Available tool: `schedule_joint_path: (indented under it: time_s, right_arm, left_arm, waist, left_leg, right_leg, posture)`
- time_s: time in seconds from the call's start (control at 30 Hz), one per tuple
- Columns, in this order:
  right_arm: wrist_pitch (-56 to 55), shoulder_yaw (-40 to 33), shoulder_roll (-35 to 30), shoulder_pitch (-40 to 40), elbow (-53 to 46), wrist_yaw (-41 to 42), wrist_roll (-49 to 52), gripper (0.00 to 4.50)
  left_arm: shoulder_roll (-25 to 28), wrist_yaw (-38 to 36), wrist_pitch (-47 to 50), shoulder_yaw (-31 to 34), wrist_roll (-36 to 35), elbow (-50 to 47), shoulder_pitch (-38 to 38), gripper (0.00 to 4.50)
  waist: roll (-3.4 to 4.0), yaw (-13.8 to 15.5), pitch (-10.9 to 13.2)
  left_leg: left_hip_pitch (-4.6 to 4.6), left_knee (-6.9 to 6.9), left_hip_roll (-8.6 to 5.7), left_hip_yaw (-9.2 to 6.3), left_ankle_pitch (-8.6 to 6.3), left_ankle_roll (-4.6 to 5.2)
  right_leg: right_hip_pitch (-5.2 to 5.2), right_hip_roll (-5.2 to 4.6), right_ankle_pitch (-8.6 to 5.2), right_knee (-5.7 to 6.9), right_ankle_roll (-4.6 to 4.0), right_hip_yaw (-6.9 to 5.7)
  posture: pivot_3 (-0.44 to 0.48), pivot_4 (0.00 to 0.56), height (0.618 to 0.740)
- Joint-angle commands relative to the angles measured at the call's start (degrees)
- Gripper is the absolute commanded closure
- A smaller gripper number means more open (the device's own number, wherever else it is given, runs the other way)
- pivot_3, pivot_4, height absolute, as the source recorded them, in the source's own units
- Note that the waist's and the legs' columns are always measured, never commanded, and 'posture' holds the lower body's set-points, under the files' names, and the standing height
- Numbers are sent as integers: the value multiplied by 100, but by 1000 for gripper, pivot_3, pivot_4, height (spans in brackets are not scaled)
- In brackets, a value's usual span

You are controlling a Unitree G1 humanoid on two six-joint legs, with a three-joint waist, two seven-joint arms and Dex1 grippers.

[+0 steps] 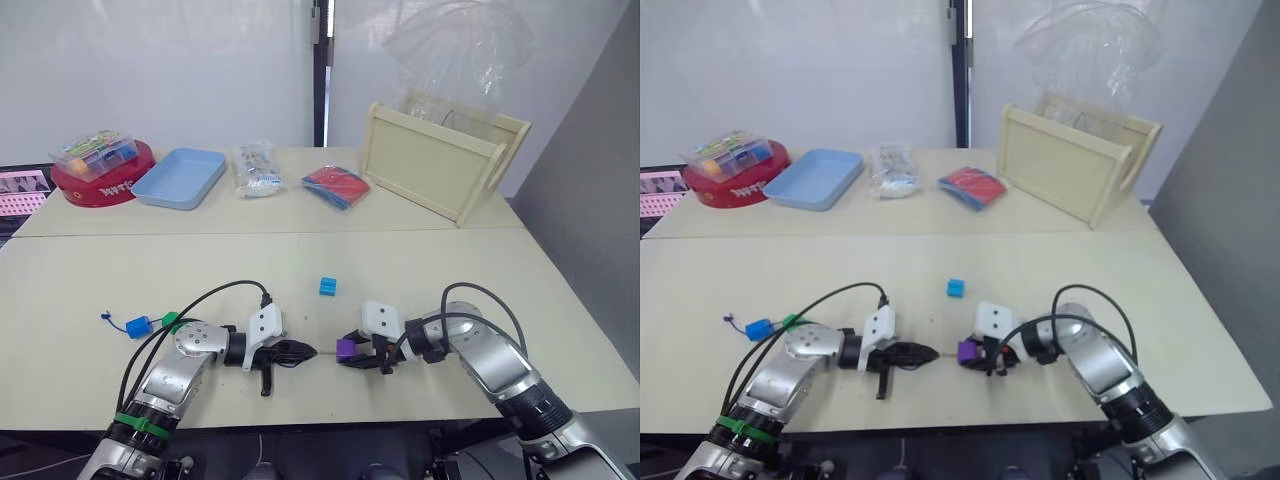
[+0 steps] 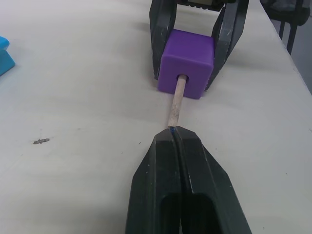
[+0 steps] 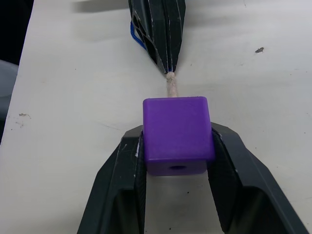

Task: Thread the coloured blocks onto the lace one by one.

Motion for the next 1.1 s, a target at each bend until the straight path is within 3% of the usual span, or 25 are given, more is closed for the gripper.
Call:
schedule_joint_path:
  time_s: [0.03,0.3,0.5,0.83,1.1]
  right_arm:
    - [18,136,11,73,-124,39,15,3325]
    - [34,180,21,53,-125,34,-3,3325]
    - [42,176,13,39,-119,30,-16,3325]
    - [29,159,-8,63,-102,-7,-38,3325]
    - [35,119,-51,62,-101,-10,-21,3325]
  left_arm:
    - [-200,34,109,-235,26,-66,-98,4500]
    - [-629,134,223,-455,75,-87,-355,4500]
    - [-523,36,324,-339,27,-145,-358,4500]
    - [7,-129,1046,97,-447,-724,-329,1441]
    - [401,-49,378,-151,47,-486,183,1441]
  waist:
    - [-1,10,0]
    - [-1,1,0]
    - [-2,12,-1]
    - [-1,-24,-1]
    - [-2,-14,-1]
  left_leg:
    - [-1,1,-1,0,0,0]
    - [0,1,0,0,0,0]
    - [0,2,-1,0,0,0]
    - [-1,0,1,-1,0,0]
    - [1,-1,2,-1,0,0]
  right_leg:
    - [0,0,0,-1,0,0]
    - [0,1,0,0,0,0]
    - [2,-1,0,-2,0,0]
    - [0,1,0,-1,0,0]
    - [0,1,0,-2,0,-1]
  posture:
    - [0,150,740]
    - [0,150,740]
    - [0,150,740]
    - [0,150,740]
    - [0,150,740]
